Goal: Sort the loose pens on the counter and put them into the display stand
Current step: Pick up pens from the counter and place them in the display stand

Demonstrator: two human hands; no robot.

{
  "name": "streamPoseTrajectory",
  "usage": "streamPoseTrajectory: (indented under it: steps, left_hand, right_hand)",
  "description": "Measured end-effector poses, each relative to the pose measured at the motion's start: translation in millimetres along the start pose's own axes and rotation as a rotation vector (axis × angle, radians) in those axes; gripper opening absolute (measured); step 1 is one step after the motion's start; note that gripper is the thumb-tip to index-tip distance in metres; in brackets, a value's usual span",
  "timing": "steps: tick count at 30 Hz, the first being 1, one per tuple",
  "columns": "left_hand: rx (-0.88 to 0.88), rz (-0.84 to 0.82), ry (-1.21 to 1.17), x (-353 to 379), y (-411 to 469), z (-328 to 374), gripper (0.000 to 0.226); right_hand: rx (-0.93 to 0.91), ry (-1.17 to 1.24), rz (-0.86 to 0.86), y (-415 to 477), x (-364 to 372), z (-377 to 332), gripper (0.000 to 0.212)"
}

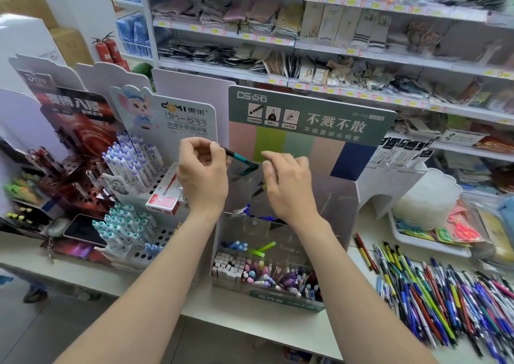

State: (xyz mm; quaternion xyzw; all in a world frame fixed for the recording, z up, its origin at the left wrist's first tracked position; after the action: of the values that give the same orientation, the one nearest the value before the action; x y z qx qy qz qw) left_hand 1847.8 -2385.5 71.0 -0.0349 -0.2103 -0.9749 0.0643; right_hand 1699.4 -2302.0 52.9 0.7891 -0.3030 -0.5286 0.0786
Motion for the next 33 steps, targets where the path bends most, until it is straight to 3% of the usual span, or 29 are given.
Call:
streamPoseTrajectory:
  steps: [3,5,7,10,12,16,19,21,23,27,33]
  left_hand:
    - [-0.212,0.048,-0.192,-1.2,3.0,3.9,0.005]
    - [-0.355,0.046,-0.27,-0.5,2.6,0.8,0.006]
    - [-0.444,-0.011,-0.249,-0.2,-0.6,-6.7,0.007]
    - [-0.507,-0.15,-0.057,-1.9,-10.2,-21.8,0.011]
    - [-0.486,-0.25,0.116,-6.3,-18.2,-32.5,0.018]
    - [-0.354,-0.457,0.324,-13.0,-32.3,-44.3,0.019]
    - [-0.277,-0.51,0.384,-16.2,-40.9,-45.7,0.018]
    - [-0.229,-0.541,0.401,-17.8,-46.9,-47.3,0.016]
    - [-0.183,-0.574,0.408,-18.0,-53.0,-48.7,0.013]
    - [-0.068,-0.682,0.379,-11.5,-74.9,-40.8,0.011]
    - [0.04,-1.001,0.371,13.6,-139.6,-27.7,0.004]
  right_hand:
    - [-0.03,-0.071,-0.104,5.3,1.9,-3.7,0.03]
    - [-0.021,0.104,-0.106,11.2,-1.7,-3.5,0.022]
    - [0.048,0.293,-0.036,17.4,-9.9,-1.6,0.018]
    - [0.156,0.335,0.097,22.1,-22.7,1.3,0.011]
    - [0.137,0.249,0.146,24.1,-23.1,1.6,0.011]
    - [-0.013,0.079,0.063,27.3,-5.2,-5.2,0.013]
    - [-0.08,0.004,-0.085,25.6,12.1,-8.9,0.02]
    - [-0.092,-0.169,-0.16,17.8,18.9,-8.7,0.029]
    - [-0.105,-0.227,-0.073,4.5,14.1,-6.6,0.032]
    - [-0.046,-0.041,0.163,-39.2,-12.0,-1.5,0.03]
    - [0.248,0.287,0.181,-116.9,-43.0,42.8,0.032]
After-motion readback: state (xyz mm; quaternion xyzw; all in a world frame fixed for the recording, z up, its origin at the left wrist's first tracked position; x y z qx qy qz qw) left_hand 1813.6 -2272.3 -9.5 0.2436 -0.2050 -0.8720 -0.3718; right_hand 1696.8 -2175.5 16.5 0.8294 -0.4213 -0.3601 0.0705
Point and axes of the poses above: each hand's wrist, its own y-axis towards the middle knuckle, its own x-axis out of the palm, z = x × y, the point moved 1 cm from there along y, towards the middle knuckle, and after that the axes turned 5 degrees about -y, right-handed, at the moved point
